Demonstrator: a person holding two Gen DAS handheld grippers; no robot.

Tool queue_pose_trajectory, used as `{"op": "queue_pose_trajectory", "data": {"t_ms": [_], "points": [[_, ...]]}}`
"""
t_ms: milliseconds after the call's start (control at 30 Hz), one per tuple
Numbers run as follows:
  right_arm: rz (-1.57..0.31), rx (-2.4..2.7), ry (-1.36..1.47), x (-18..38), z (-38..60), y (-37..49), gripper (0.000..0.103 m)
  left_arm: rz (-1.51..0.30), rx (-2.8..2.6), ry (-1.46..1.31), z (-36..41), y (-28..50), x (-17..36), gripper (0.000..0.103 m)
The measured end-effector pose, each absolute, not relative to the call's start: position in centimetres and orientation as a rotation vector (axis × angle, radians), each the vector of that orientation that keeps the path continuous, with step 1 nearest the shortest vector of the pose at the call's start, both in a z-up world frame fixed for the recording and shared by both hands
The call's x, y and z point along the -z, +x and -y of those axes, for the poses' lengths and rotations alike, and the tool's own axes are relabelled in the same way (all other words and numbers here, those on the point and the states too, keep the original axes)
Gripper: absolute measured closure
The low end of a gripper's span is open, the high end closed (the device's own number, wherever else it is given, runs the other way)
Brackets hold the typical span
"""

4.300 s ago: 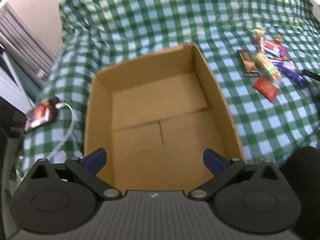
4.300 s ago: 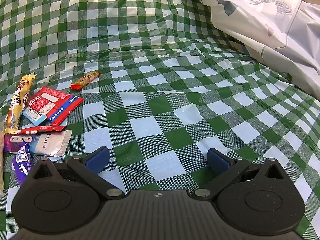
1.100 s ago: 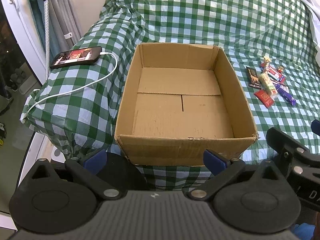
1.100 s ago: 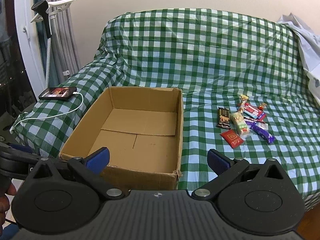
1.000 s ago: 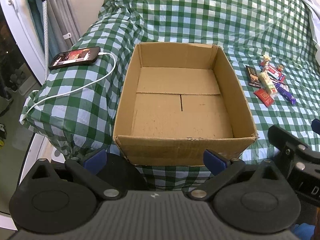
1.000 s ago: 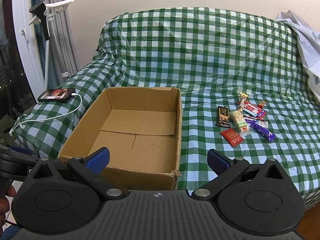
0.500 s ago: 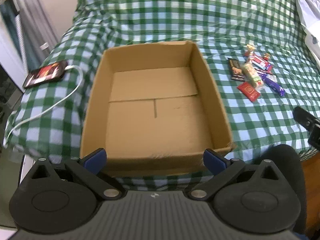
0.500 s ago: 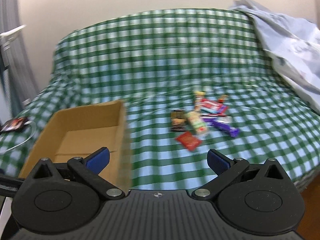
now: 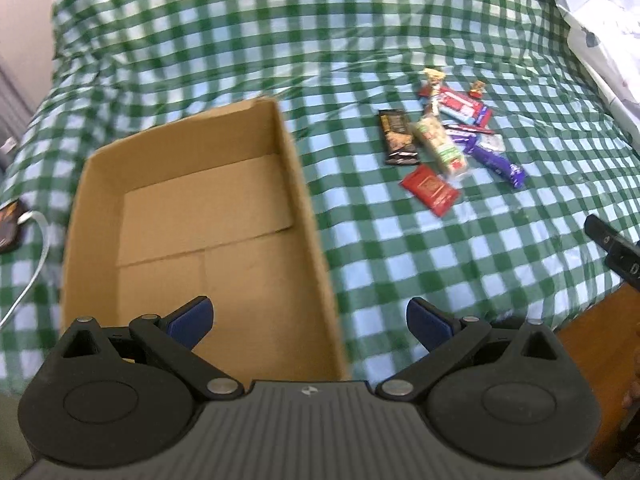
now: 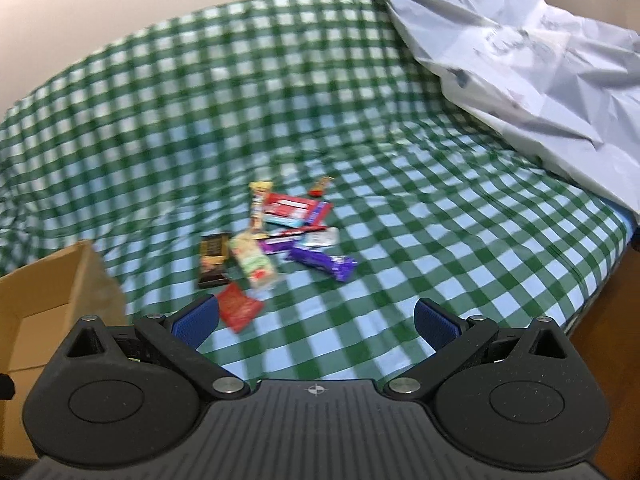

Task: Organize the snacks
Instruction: 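Grasp the dark brown biscuit bar with the left tool while the right tool grasps the purple chocolate bar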

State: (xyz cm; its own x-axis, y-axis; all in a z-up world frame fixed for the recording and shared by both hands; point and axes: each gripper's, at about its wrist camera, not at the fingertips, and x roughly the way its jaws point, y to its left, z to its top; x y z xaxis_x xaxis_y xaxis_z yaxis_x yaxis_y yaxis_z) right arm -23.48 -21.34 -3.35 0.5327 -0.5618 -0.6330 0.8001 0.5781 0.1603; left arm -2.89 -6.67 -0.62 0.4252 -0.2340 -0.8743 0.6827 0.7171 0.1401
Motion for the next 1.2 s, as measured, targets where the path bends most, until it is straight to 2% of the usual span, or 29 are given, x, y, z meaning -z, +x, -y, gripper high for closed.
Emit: {"op": "queue_pose_trajectory", "data": {"t_ms": [233,400,600,867,900,933,1100,1200], "points": [[-0.627,0.876,0.458,7.0,28.4,-21.0,0.000,-0.943,0.691,0.564,16.2,-0.4,3.7,0.000],[-0.703,0.851,0.433,10.5,33.3,-17.3,0.000,-0.942,0.691,0.640,24.1,3.3,8.8,0.000],[-0.810,0.770,0.379,15.7,37.2,-11.9,0.000,-0.982,0.644,0.642,29.8,8.8,15.4,0.000],[-0.797,0.693,0.271,21.2,39.7,-7.9,0.000,-1.056,0.678,0.564,33.5,14.0,20.8,0.000],[-0.729,0.693,0.280,21.5,39.6,-8.5,0.000,-1.078,0.686,0.523,33.3,14.7,21.3,0.000],[-0.677,0.703,0.272,22.0,39.5,-8.8,0.000,-1.057,0.677,0.466,32.9,14.8,21.3,0.000],[-0.671,0.703,0.273,22.0,39.5,-9.0,0.000,-0.859,0.699,0.394,30.9,13.1,22.4,0.000],[-0.671,0.703,0.273,21.9,39.7,-9.1,0.000,-0.838,0.722,0.391,30.5,13.1,22.6,0.000]]}}
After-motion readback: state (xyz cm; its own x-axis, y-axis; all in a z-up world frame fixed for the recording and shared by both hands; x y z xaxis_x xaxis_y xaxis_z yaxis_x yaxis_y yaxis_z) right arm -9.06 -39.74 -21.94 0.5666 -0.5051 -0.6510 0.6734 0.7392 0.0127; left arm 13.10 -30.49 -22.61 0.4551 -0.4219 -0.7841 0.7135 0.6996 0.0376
